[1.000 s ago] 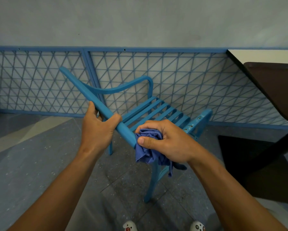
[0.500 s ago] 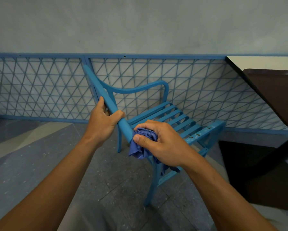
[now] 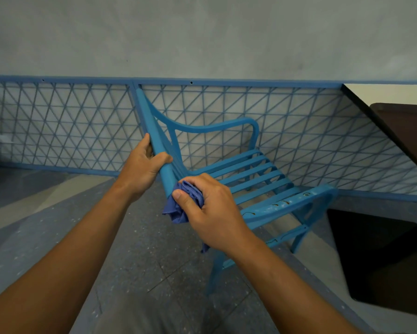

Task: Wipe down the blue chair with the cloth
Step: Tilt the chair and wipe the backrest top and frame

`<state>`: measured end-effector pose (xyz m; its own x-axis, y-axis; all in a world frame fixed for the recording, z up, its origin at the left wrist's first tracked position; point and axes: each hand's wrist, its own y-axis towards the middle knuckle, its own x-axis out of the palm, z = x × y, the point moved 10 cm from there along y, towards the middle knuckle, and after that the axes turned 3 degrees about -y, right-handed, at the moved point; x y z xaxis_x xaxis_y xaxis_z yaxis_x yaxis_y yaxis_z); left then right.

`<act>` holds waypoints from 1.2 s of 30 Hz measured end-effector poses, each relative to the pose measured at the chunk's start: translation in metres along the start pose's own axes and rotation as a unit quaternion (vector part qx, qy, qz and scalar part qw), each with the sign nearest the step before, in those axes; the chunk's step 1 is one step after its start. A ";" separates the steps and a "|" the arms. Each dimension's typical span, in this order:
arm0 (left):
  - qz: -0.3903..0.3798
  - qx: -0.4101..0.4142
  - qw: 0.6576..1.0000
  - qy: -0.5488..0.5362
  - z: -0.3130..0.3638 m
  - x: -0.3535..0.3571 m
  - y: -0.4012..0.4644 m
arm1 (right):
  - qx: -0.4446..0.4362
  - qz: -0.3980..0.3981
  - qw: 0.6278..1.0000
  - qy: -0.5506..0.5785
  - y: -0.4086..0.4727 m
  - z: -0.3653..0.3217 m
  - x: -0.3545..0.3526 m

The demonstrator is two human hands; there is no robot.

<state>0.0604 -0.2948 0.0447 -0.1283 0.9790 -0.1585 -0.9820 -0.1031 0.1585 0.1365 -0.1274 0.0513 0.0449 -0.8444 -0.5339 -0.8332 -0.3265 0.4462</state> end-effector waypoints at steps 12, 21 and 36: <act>0.002 0.034 0.979 0.202 0.009 -0.006 -0.021 | 0.043 -0.046 0.994 0.089 -0.002 0.046 0.006; -0.086 0.170 0.963 0.193 0.012 0.024 -0.071 | 0.072 -0.021 0.990 0.122 -0.010 0.068 -0.034; -0.084 0.157 0.962 0.208 0.010 0.027 -0.069 | 0.032 0.014 0.999 -0.015 -0.036 0.075 0.015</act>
<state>0.1262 -0.2590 0.0392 -0.0796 0.8156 -0.5731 -0.9115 0.1731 0.3730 0.1257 -0.0961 -0.0264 0.0050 -0.8398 -0.5429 -0.8676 -0.2735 0.4152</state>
